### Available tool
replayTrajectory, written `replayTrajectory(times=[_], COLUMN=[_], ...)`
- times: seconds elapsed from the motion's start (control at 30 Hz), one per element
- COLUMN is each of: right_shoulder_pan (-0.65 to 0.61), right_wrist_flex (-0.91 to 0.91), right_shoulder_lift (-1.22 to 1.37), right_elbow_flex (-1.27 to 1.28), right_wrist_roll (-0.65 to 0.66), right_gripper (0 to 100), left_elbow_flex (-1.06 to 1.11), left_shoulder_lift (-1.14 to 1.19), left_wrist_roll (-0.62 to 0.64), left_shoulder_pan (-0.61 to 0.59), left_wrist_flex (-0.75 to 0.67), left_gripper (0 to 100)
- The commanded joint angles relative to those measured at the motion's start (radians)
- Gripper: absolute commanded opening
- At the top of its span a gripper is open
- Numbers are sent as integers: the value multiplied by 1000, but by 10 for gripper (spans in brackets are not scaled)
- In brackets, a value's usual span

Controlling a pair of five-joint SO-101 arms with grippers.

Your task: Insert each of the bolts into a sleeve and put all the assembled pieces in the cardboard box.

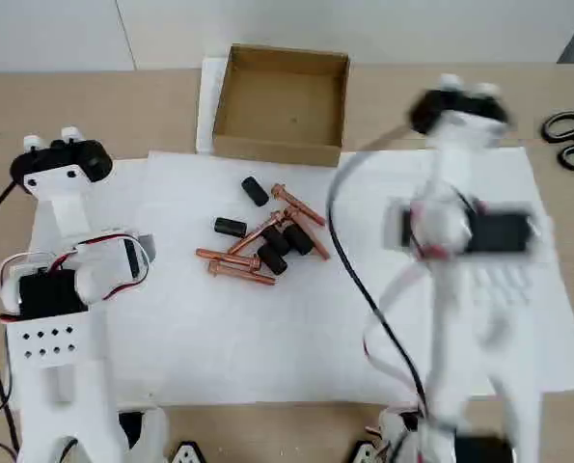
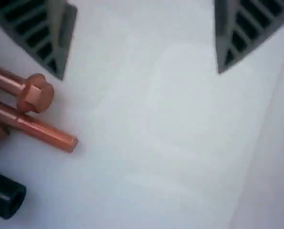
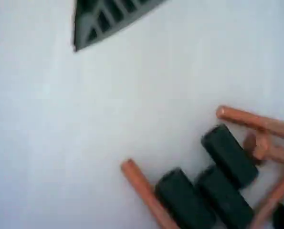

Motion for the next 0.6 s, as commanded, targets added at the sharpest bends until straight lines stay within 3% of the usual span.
replayTrajectory(times=[0.0,0.2,0.37,0.57], right_shoulder_pan=[-74,-134,-125,-128], right_wrist_flex=[25,-1,-147,-88], right_shoulder_lift=[154,294,404,530], right_elbow_flex=[-60,-126,-161,-169], right_wrist_roll=[52,91,91,114], right_gripper=[213,213,215,214], left_elbow_flex=[-42,19,79,122], left_shoulder_lift=[3,-2,-2,-2], left_wrist_roll=[-2,-2,-2,-2], left_shoulder_pan=[6,6,9,9], left_wrist_flex=[-41,-146,-218,-259], left_gripper=[197,197,197,197])
